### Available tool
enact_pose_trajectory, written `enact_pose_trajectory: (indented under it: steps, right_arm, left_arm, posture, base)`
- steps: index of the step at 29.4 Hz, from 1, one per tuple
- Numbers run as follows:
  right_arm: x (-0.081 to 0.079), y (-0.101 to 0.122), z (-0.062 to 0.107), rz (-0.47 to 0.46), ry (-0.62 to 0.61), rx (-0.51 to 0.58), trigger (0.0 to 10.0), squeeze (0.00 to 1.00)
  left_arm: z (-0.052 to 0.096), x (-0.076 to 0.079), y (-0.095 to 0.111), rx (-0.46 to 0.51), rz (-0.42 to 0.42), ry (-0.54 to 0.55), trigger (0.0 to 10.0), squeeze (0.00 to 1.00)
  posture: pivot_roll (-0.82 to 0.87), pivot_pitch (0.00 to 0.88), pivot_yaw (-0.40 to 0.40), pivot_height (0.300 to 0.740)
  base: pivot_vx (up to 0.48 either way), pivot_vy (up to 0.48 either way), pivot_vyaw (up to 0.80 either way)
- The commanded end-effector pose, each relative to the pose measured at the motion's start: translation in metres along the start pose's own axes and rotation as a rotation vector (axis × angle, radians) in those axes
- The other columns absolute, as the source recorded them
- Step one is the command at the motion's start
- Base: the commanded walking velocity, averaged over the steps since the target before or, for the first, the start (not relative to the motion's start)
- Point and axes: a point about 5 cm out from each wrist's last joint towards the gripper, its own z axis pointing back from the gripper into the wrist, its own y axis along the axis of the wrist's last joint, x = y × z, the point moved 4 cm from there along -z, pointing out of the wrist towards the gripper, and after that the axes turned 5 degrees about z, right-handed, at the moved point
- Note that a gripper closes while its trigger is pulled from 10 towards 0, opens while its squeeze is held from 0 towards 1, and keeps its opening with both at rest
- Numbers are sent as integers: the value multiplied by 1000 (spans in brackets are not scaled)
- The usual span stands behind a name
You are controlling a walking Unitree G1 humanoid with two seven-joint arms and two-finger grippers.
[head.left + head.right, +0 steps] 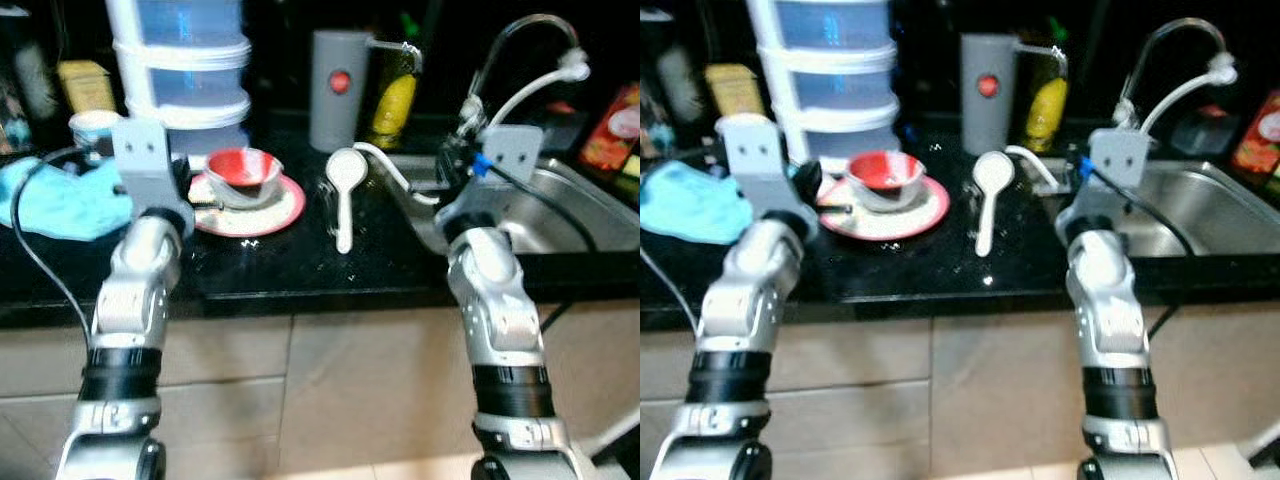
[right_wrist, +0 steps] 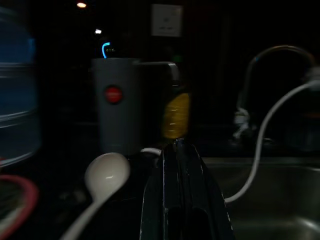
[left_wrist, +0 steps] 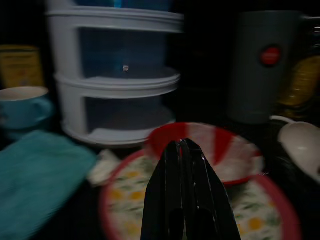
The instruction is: Kitchen organization
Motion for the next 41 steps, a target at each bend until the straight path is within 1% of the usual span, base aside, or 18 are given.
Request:
enact_pose_trajectory:
  steps: [1, 27, 30, 32, 39, 41]
  right_arm:
    - [5, -4, 1, 5, -11, -16, 10000, 0]
    - [3, -4, 2, 0, -7, -17, 10000, 0]
    - [2, -4, 3, -1, -7, -17, 10000, 0]
    - [3, -4, 3, -2, -6, -18, 10000, 0]
    - [3, -5, 3, -2, -7, -20, 10000, 0]
    - [3, -5, 3, -2, -7, -20, 10000, 0]
  left_arm:
    - [0, 5, -1, 1, 0, -13, 10000, 0]
    - [-1, 5, 0, 3, -2, -19, 10000, 0]
    - [-1, 6, 1, 7, 9, -23, 10000, 0]
    - [0, 11, 4, 22, 34, -46, 10000, 0]
    - [0, 12, 5, 29, 37, -55, 10000, 0]
    - [1, 13, 7, 34, 50, -61, 10000, 0]
  posture:
    - [-108, 34, -46, 740]
    - [-105, 28, -41, 740]
    - [-105, 28, -40, 740]
    - [-105, 32, -41, 740]
    - [-103, 34, -42, 740]
    - [-103, 34, -42, 740]
  base:
    - [251, -349, 0]
    - [255, -341, 0]
    - [0, 0, 0]
    - [0, 0, 0]
    - [0, 0, 0]
    - [0, 0, 0]
